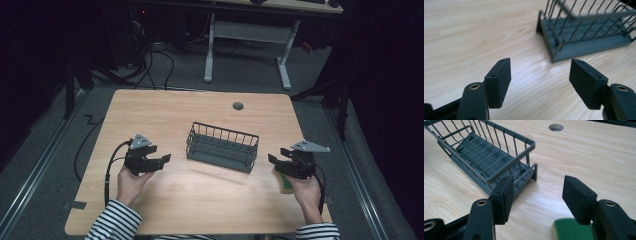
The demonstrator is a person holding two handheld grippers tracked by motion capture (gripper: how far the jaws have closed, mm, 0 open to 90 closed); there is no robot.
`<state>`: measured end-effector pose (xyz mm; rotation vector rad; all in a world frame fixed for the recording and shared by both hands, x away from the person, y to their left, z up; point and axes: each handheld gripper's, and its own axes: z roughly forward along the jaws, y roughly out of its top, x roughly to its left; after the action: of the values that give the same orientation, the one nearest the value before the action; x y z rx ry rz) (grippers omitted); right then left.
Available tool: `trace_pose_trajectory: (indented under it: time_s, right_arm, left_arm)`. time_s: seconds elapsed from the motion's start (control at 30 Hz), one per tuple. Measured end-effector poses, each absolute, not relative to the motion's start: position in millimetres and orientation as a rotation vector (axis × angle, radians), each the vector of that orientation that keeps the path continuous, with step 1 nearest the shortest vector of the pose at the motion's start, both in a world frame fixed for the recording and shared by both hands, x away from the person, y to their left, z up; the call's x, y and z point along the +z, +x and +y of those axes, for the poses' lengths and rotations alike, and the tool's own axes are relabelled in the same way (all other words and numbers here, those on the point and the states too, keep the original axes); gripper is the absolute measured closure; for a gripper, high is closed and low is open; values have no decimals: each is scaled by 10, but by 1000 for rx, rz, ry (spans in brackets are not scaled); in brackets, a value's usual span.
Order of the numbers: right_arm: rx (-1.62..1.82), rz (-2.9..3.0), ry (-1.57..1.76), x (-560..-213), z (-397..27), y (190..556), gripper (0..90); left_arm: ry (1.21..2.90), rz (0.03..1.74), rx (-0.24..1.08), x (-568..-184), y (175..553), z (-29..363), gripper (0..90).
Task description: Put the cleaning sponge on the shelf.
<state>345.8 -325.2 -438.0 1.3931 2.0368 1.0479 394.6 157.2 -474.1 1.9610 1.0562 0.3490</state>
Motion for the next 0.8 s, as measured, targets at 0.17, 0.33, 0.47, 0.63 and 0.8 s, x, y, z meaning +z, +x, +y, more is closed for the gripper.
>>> trace_pose_trajectory:
  time_s: [0.17,0.33,0.47,0.63,0.8]
  right_arm:
    - [1012,2001,1460,-4467,-3399,3374,334]
    - [909,1989,1507,-4597,-3524,3297,285]
    - [868,2002,1552,-4732,-3591,3285,261]
    - [838,1994,1576,-4840,-3617,3303,251]
    - [788,2016,1601,-4892,-3632,3362,237]
  left_arm:
    - [2008,1104,423,-5018,3852,1647,332]
    - [2066,1148,458,-5245,3823,1686,331]
    - [2061,1169,453,-5326,3819,1726,326]
    - [2032,1166,479,-5359,3809,1768,323]
    - [2029,1183,494,-5361,3773,1755,311]
